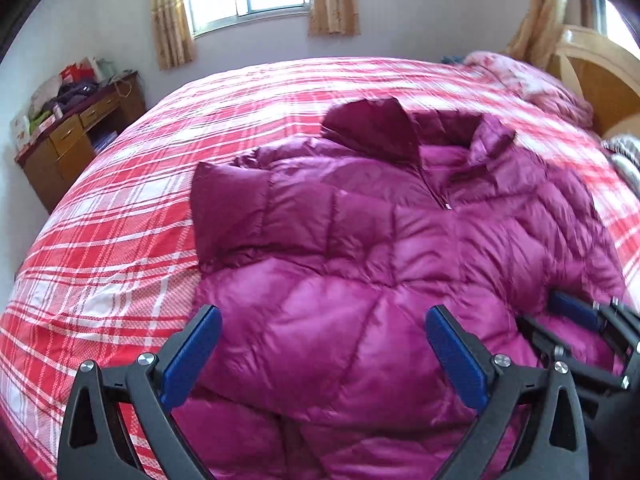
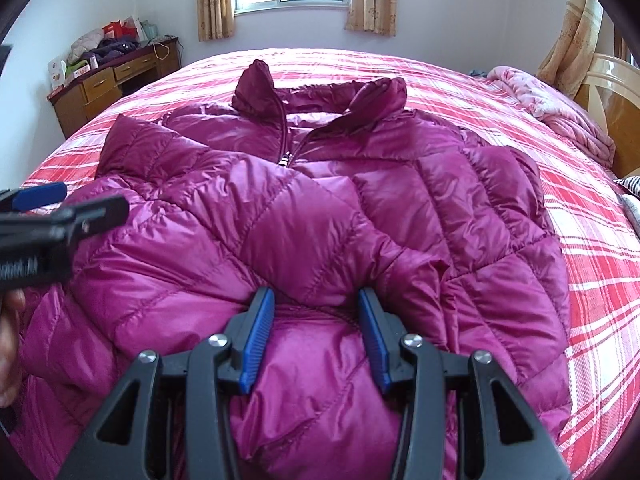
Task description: Fold large clothes
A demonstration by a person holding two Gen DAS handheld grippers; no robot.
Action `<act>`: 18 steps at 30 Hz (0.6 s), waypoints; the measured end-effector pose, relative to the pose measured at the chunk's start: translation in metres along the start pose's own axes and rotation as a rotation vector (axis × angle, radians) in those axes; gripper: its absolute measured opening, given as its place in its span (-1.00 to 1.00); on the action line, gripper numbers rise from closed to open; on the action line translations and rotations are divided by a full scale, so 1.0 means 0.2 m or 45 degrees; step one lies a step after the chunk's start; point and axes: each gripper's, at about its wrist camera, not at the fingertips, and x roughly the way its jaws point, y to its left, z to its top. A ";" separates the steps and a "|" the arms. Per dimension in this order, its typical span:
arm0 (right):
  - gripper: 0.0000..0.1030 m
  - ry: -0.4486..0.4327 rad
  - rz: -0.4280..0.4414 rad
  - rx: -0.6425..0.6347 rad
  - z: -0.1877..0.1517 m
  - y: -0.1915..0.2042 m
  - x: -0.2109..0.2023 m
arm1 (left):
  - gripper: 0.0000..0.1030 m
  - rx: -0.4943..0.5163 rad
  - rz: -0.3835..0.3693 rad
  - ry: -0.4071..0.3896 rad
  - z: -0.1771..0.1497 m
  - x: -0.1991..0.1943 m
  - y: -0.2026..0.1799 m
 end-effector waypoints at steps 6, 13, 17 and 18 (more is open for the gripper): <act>-0.09 0.001 -0.001 -0.001 0.00 0.00 0.00 | 0.98 0.028 0.055 0.015 -0.04 0.07 -0.02; -0.09 0.002 -0.010 -0.008 0.00 0.00 0.01 | 0.98 0.033 0.075 0.045 -0.04 0.12 -0.03; -0.09 0.001 -0.008 -0.007 0.00 0.00 0.01 | 0.98 0.035 0.078 0.046 -0.04 0.13 -0.02; -0.09 0.001 -0.008 -0.007 0.00 0.00 0.01 | 0.98 0.034 0.077 0.047 -0.04 0.13 -0.03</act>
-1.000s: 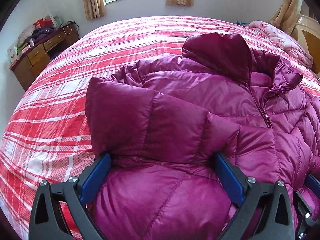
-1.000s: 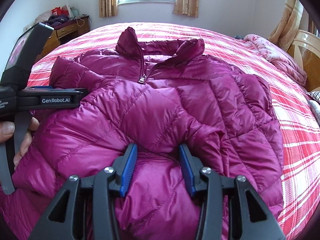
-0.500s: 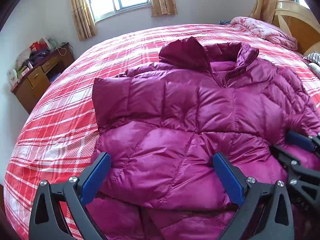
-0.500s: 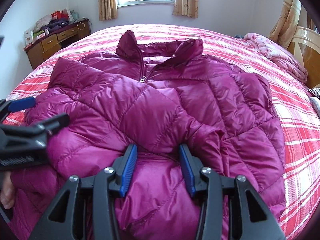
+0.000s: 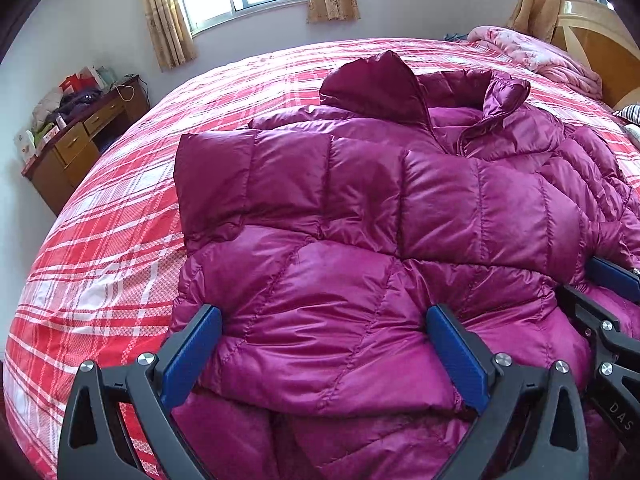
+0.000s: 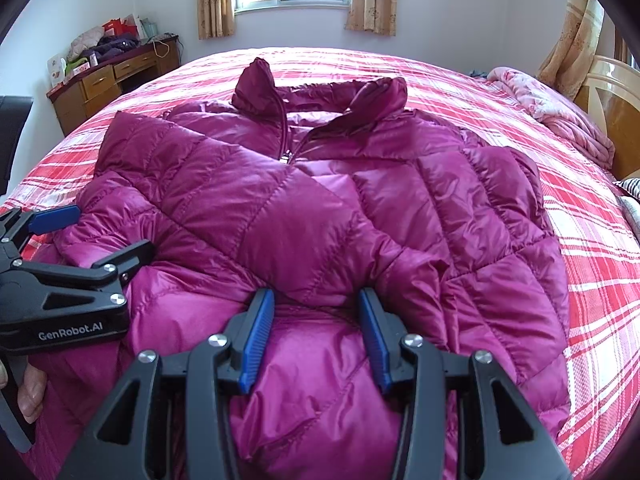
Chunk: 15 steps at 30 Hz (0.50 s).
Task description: Fold large clothes
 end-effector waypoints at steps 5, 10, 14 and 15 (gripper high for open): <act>-0.09 0.000 0.001 0.001 0.00 0.00 0.00 | 0.98 0.001 0.002 0.000 0.00 0.00 -0.01; -0.09 -0.003 0.004 0.003 0.00 0.00 -0.01 | 0.98 -0.011 -0.004 -0.006 0.00 -0.01 0.00; -0.07 -0.006 0.030 0.018 0.00 -0.02 -0.01 | 0.98 -0.016 -0.014 -0.007 -0.01 -0.03 0.02; -0.06 -0.005 0.049 0.027 0.00 -0.03 -0.01 | 0.98 -0.017 -0.019 -0.002 -0.01 -0.05 0.03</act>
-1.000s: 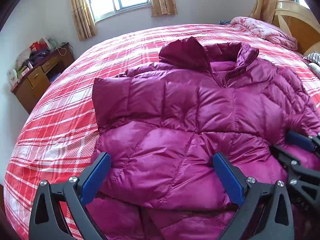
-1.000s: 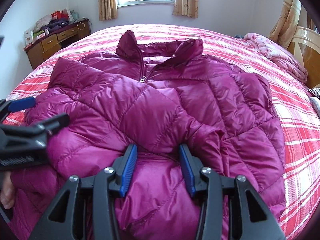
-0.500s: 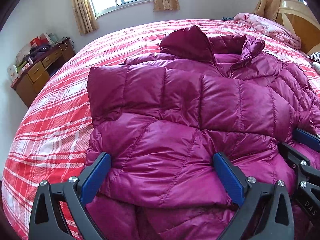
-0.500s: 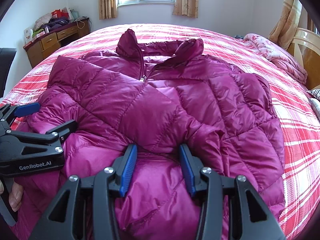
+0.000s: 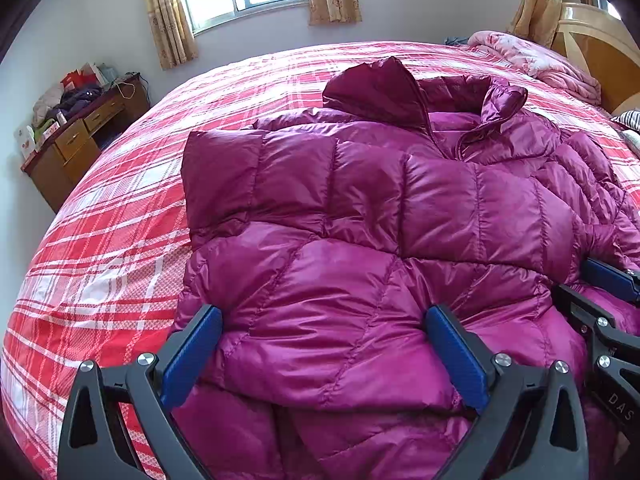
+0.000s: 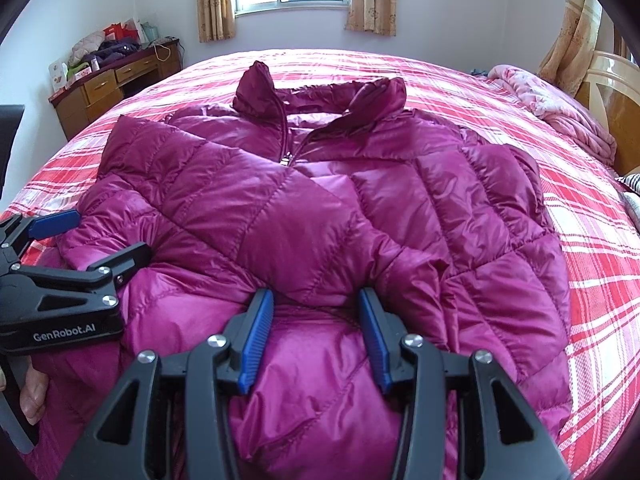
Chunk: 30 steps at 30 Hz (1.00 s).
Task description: Fold large clothes
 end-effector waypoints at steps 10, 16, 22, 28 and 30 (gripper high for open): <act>0.39 0.009 0.136 0.002 0.01 -0.01 0.00 | 0.98 0.062 -0.040 -0.076 0.08 -0.25 0.08; 0.48 0.124 0.235 -0.001 0.12 -0.07 -0.05 | 0.98 0.019 -0.083 -0.074 0.31 -0.27 0.14; 0.71 0.050 0.183 0.084 0.34 -0.24 -0.06 | 0.98 -0.056 -0.088 -0.066 0.59 -0.13 0.17; 0.71 0.026 0.122 0.184 0.59 -0.41 0.07 | 0.98 -0.138 -0.108 0.004 0.88 0.08 0.17; 0.71 0.005 0.102 0.214 0.68 -0.47 0.10 | 0.98 -0.168 -0.106 0.021 0.98 0.17 0.17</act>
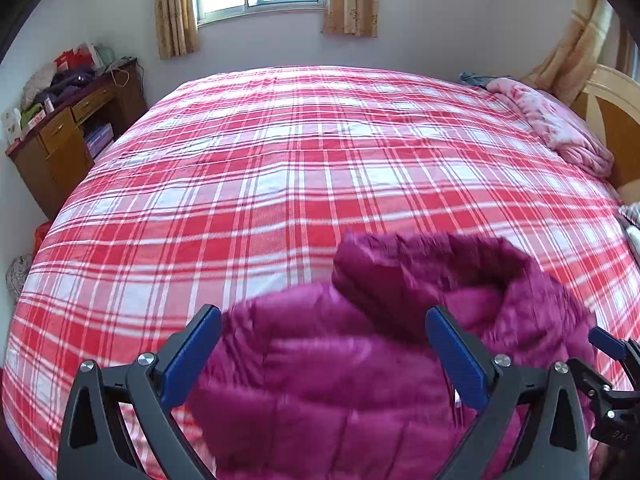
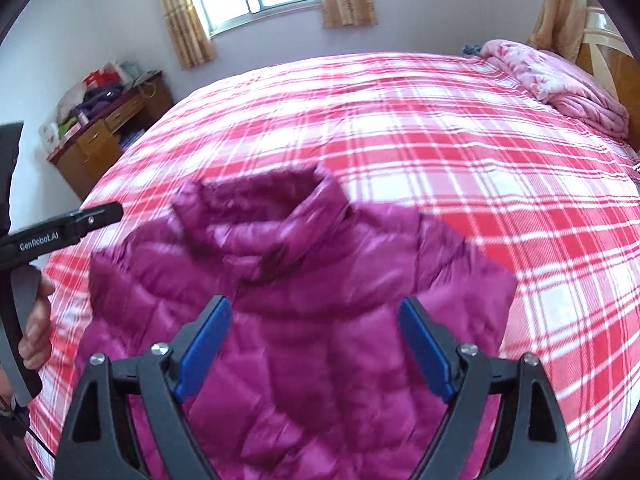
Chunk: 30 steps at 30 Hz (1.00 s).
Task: Fold large clothes
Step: 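Grasp the jacket hem with both tools and lift it toward the collar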
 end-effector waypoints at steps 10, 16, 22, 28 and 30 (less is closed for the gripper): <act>0.75 0.018 -0.054 -0.053 0.32 -0.05 0.22 | 0.98 0.013 -0.060 0.159 0.19 0.42 -0.10; 0.74 0.099 -0.077 -0.173 0.37 0.00 0.40 | -0.15 0.088 -0.123 0.187 0.13 0.47 -0.09; -0.61 0.190 -0.120 -0.297 0.29 0.02 0.47 | -0.84 0.160 -0.181 0.108 0.06 0.38 -0.05; -0.78 0.099 -0.133 -0.343 0.19 0.02 0.29 | -0.91 0.229 -0.190 0.018 -0.05 0.19 0.01; -0.80 0.100 -0.139 -0.352 0.16 0.02 0.28 | -0.92 0.225 -0.203 0.024 -0.11 0.16 0.03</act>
